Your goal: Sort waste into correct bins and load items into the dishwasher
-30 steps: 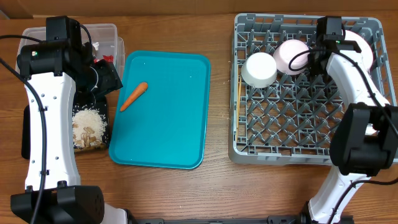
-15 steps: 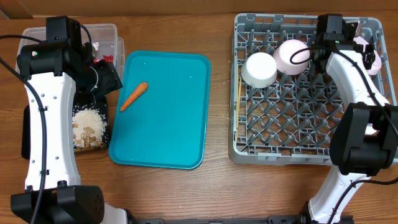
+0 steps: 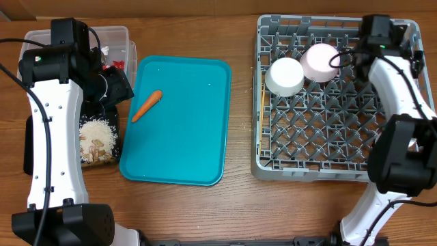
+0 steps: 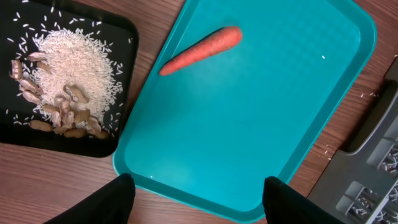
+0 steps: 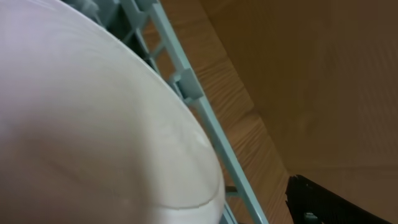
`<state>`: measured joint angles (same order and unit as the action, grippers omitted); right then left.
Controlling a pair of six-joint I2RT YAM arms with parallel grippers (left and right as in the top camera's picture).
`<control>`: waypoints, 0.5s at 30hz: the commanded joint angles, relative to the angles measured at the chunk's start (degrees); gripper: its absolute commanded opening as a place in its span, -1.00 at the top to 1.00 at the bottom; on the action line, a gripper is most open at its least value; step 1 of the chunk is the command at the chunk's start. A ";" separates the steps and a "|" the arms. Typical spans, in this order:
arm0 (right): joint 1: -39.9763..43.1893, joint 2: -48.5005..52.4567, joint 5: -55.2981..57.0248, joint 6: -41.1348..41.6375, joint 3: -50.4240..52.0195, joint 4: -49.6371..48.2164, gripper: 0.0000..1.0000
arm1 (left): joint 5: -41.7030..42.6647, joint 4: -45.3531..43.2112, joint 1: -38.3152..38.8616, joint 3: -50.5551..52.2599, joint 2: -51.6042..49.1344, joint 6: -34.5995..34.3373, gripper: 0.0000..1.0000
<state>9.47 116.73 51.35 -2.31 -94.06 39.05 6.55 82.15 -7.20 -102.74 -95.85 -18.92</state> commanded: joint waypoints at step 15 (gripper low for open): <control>4.15 -2.95 -6.69 0.87 -1.60 -3.76 0.15 | -1.03 0.04 0.15 -0.87 0.72 1.07 -0.36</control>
<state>13.76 116.64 45.84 -1.52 -94.06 35.55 6.17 82.13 -7.20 -102.74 -95.85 -18.92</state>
